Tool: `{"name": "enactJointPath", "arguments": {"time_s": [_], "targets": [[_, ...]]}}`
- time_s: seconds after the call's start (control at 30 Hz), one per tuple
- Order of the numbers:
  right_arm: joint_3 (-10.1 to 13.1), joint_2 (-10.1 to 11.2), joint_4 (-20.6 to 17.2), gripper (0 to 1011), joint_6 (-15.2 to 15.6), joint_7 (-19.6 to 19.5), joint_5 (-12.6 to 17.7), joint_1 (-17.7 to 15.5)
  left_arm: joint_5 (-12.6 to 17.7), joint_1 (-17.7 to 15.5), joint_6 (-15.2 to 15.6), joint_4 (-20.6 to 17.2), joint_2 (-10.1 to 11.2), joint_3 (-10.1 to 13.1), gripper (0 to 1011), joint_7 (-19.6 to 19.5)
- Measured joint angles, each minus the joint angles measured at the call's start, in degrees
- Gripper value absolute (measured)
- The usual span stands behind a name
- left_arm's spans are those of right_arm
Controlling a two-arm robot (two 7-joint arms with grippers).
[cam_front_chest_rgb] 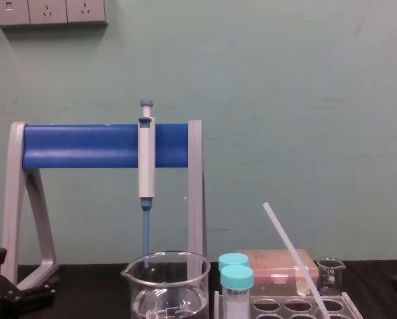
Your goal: Pick up the stirring rod with one hand, then place it down.
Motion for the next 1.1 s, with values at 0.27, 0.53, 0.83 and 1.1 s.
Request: {"name": "enactJointPath", "arguments": {"time_s": [0.27,0.53,0.83,1.1], "targets": [[0.0,0.0,0.0,1000,0.0,0.0,0.0,0.0,0.0,0.0,0.0,0.0,0.0,0.0,1000,0.0],[0.0,0.0,0.0,1000,0.0,0.0,0.0,0.0,0.0,0.0,0.0,0.0,0.0,0.0,1000,0.0],[0.0,0.0,0.0,1000,0.0,0.0,0.0,0.0,0.0,0.0,0.0,0.0,0.0,0.0,1000,0.0],[0.0,0.0,0.0,1000,0.0,0.0,0.0,0.0,0.0,0.0,0.0,0.0,0.0,0.0,1000,0.0]]}}
